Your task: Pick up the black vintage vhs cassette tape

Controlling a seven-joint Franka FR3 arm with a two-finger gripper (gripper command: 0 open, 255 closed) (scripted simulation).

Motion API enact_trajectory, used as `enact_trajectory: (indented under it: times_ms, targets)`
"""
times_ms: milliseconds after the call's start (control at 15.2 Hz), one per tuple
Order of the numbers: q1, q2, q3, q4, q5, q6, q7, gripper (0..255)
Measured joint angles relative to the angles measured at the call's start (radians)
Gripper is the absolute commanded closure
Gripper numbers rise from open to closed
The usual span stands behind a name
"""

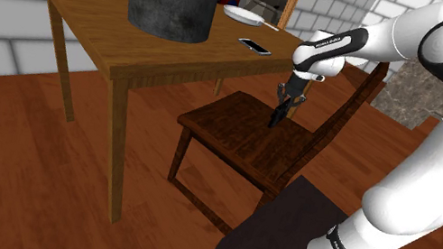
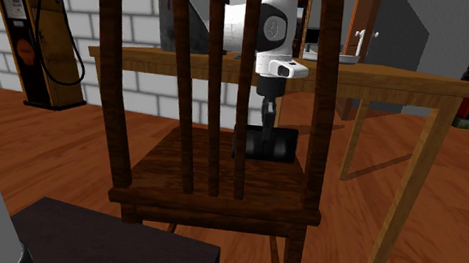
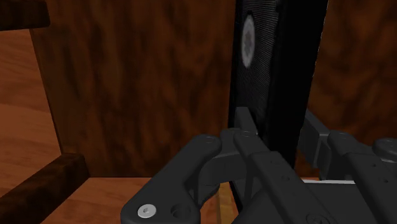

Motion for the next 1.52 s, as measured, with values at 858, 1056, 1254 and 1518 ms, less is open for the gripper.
enact_trajectory:
  times_ms: [858,1056,1254,1518]
  targets:
    - [-0.002,-0.021,-0.003,0.004,-0.005,-0.049,0.001,255]
    - [-0.003,-0.041,-0.005,0.022,-0.009,-0.089,0.002,255]
    - [-0.002,-0.062,-0.005,0.036,-0.012,-0.124,0.004,255]
    - [0.0,-0.081,-0.004,0.07,-0.015,-0.177,0.007,255]
